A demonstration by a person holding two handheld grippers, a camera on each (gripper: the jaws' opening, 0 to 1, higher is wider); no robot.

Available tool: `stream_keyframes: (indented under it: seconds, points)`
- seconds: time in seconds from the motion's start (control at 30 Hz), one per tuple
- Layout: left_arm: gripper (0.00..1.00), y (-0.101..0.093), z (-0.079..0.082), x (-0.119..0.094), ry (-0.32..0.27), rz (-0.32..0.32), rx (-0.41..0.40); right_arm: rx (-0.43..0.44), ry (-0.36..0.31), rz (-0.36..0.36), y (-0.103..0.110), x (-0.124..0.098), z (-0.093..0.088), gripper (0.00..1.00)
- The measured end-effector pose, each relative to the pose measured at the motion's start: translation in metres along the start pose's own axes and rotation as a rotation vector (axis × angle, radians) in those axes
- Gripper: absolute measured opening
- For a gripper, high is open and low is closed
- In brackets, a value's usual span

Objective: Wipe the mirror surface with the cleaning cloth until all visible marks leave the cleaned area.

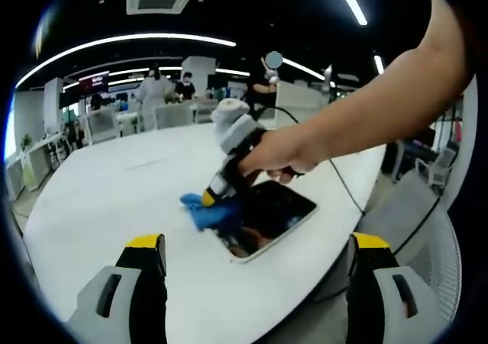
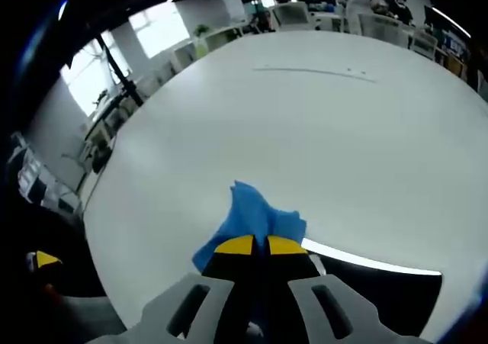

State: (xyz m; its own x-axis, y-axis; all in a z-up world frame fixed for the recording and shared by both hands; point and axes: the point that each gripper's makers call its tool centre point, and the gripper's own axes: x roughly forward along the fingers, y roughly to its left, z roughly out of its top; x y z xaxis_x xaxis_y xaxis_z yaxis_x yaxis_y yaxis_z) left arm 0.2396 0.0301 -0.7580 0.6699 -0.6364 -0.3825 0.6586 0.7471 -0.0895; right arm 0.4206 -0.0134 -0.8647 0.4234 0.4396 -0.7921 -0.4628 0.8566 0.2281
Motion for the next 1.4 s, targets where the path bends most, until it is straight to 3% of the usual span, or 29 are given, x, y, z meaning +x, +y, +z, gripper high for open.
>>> stream_keyframes:
  seconds: [0.87,1.4]
  points:
    - [0.99,0.001,0.0,0.0,-0.002,0.007,-0.011,0.017,0.02,-0.038,-0.035,-0.014,-0.009,0.0]
    - [0.99,0.002,-0.001,0.0,0.004,0.016,0.003,0.075,-0.002,-0.051,-0.033,-0.021,-0.018,0.0]
